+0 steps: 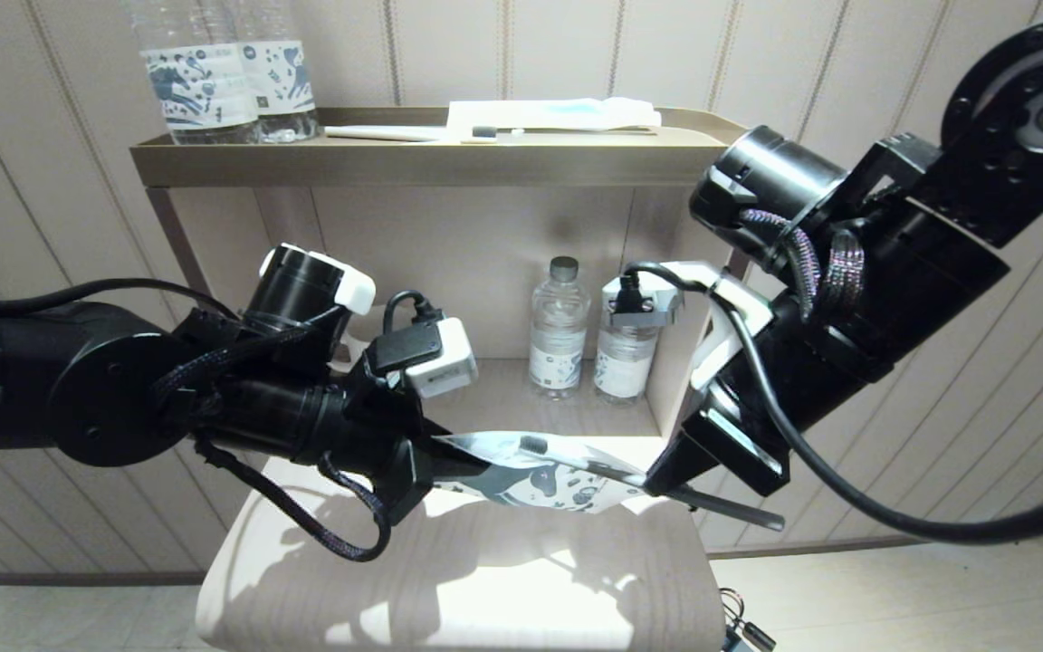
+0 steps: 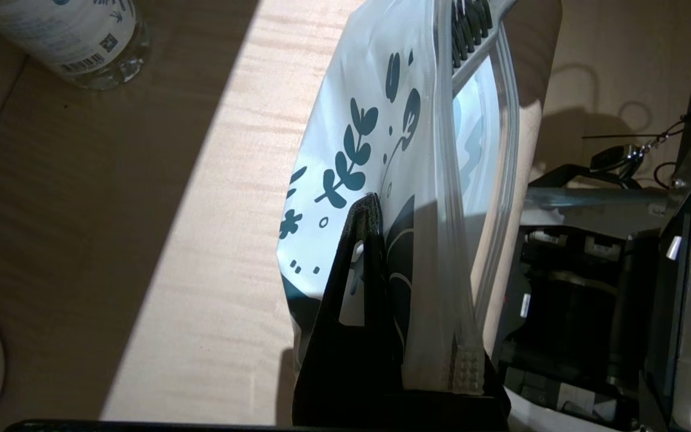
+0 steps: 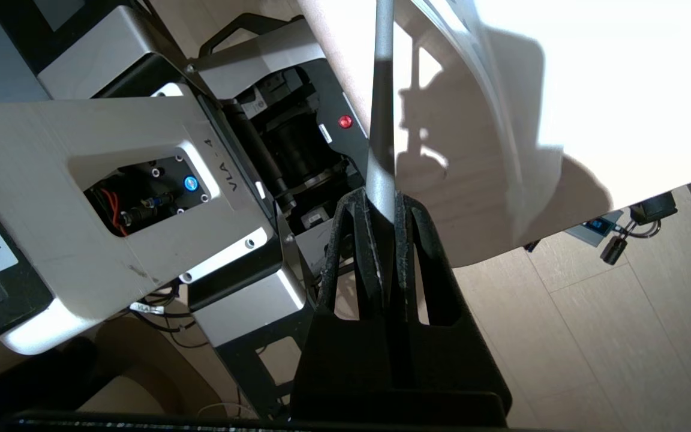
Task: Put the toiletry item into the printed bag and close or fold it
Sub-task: Place the toothbrush in the storage bag
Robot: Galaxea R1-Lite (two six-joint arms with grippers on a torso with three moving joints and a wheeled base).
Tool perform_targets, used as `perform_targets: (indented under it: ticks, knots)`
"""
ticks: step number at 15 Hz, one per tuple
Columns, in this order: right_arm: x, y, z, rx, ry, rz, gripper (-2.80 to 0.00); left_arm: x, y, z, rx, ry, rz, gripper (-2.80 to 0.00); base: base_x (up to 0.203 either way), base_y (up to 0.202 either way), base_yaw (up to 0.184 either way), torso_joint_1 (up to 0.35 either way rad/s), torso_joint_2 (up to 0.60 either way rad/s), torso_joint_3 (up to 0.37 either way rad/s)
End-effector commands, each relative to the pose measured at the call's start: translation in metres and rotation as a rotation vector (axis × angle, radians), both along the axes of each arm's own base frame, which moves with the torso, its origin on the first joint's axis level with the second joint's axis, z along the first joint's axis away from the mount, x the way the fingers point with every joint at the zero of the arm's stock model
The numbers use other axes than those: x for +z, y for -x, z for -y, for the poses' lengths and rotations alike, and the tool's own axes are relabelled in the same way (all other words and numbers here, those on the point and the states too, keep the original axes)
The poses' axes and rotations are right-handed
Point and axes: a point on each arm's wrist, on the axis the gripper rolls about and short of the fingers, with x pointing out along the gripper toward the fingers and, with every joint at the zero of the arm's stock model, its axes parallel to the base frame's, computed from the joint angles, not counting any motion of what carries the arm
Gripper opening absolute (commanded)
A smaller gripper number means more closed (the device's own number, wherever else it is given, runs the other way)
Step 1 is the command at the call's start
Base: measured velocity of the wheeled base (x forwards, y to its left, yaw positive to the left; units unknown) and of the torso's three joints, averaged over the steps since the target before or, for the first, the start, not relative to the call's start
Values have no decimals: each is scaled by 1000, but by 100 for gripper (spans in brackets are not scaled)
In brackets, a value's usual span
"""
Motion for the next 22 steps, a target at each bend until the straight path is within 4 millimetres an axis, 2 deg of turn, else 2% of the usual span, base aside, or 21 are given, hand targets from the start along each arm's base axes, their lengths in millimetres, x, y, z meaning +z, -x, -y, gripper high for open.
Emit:
perform_targets:
  ticks: [1,10,17,22]
  knots:
    - [-3,-1,-1,8,11,-14,-280,3,5,-3,-5,5,8,-280,0,0,0,0,0,0]
    - [-15,3,2,24,72,-99,-280,1,10,-7,-17,2,3,-280,0,0,0,0,0,0]
    - [-27,-8,-13,96,-10,-175,-280,-10,16,-9,-79,39,-84,-280,0,0,0,0,0,0]
    - [-31,-11,-23,131,-47,-173,-280,-7,17,-8,-114,96,-138,-280,0,0,0,0,0,0]
